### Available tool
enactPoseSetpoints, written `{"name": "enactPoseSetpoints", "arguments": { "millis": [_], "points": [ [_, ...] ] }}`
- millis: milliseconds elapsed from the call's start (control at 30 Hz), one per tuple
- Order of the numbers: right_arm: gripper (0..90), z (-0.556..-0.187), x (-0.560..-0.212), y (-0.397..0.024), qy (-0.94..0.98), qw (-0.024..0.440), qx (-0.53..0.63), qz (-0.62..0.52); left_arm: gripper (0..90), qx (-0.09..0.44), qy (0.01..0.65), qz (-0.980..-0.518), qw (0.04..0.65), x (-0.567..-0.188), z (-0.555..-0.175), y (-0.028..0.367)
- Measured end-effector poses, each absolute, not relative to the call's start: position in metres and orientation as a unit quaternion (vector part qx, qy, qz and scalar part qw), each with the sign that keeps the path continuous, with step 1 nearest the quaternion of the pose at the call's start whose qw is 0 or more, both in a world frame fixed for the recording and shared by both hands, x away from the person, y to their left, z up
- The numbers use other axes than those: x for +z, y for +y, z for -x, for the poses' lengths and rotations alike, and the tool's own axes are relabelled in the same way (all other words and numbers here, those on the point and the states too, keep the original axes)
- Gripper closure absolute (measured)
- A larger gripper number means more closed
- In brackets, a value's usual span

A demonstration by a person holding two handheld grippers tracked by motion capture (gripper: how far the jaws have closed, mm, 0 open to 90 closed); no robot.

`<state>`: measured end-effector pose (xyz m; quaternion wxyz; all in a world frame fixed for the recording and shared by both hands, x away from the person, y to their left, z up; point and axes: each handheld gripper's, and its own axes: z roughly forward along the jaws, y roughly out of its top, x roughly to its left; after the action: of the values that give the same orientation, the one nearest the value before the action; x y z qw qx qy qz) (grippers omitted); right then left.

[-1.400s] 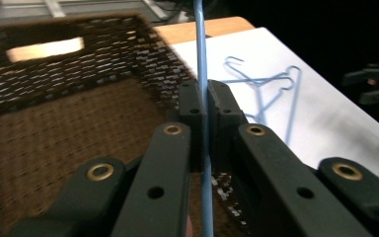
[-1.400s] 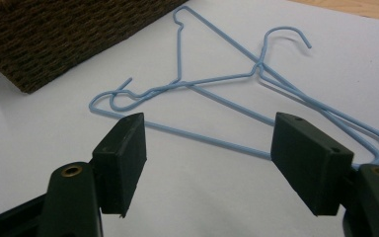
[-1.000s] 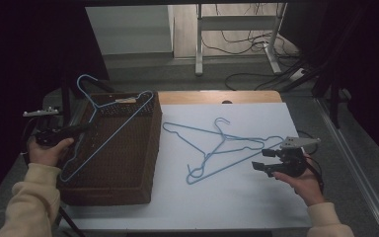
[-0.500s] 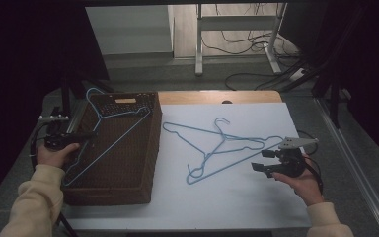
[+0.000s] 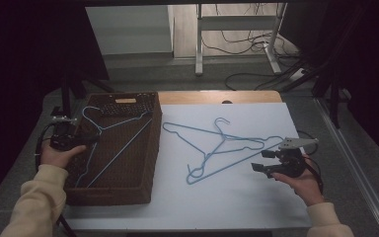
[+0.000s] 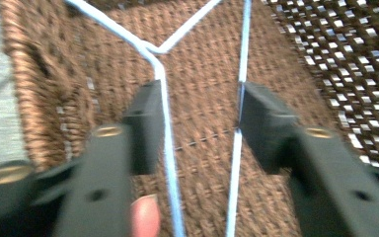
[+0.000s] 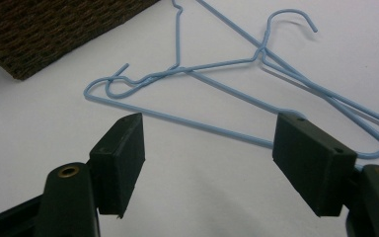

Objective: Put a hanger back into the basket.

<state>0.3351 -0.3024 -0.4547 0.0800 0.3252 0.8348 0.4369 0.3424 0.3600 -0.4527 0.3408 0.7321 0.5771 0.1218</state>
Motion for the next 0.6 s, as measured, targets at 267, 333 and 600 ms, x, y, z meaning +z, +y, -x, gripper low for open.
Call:
{"name": "enactPoseSetpoints", "arguments": {
  "millis": [267,333,600],
  "points": [
    [28.6,-0.335,-0.455,-0.301,0.836,0.079,0.435,-0.326,33.5,0.14,0.528,-0.746,0.38,-0.434,-0.325,0.343],
    [28.5,-0.335,-0.455,-0.302,0.836,0.079,0.435,-0.325,32.8,0.135,0.517,-0.747,0.396,-0.429,-0.319,0.337],
    [27.6,-0.337,-0.456,-0.3,0.834,0.08,0.435,-0.329,30.5,0.112,0.474,-0.763,0.424,-0.417,-0.299,0.3]
  ]
}}
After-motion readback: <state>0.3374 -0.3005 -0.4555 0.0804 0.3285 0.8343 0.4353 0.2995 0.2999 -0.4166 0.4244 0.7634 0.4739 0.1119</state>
